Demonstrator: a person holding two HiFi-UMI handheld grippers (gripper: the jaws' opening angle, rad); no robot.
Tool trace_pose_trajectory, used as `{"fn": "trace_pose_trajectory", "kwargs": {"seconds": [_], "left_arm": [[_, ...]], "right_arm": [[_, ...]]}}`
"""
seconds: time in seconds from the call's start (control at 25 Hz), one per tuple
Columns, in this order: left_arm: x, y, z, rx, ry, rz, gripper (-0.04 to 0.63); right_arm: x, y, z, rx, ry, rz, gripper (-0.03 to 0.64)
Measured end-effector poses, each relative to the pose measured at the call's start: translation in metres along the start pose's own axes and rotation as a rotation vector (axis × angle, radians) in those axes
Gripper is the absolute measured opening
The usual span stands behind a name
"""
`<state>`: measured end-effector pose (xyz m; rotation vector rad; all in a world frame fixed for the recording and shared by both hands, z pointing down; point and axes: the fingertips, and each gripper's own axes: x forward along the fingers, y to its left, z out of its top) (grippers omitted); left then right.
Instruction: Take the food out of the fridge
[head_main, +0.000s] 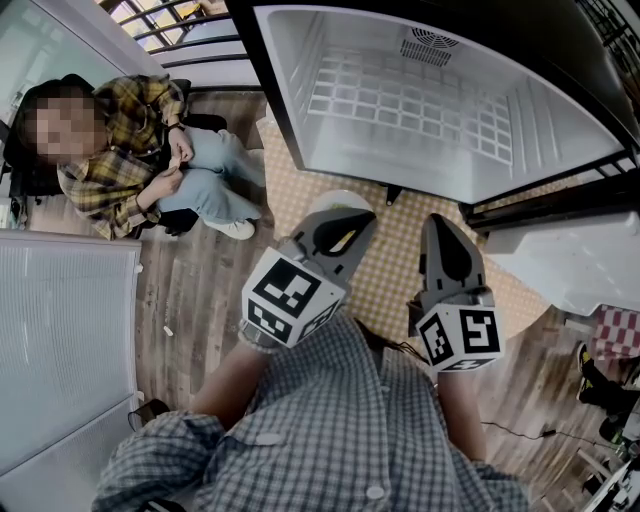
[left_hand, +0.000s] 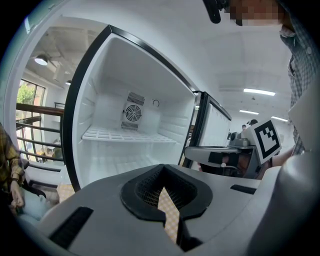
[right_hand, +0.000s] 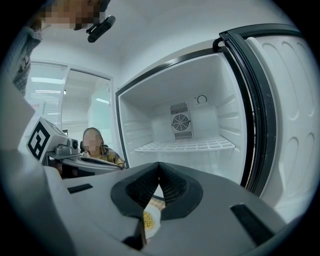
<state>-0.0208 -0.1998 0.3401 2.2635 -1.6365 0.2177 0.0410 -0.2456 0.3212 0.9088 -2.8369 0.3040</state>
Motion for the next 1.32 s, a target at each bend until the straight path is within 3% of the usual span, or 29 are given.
{"fn": "trace_pose_trajectory", "kwargs": {"seconds": [1.32], "left_arm": [[0.0005,0.0046,-0.0066,-0.024,0.015,0.014,0.006]], "right_arm": [[0.0021,-0.0024,-0.0089,-0.001,0.027,-0.008,0.009]]}}
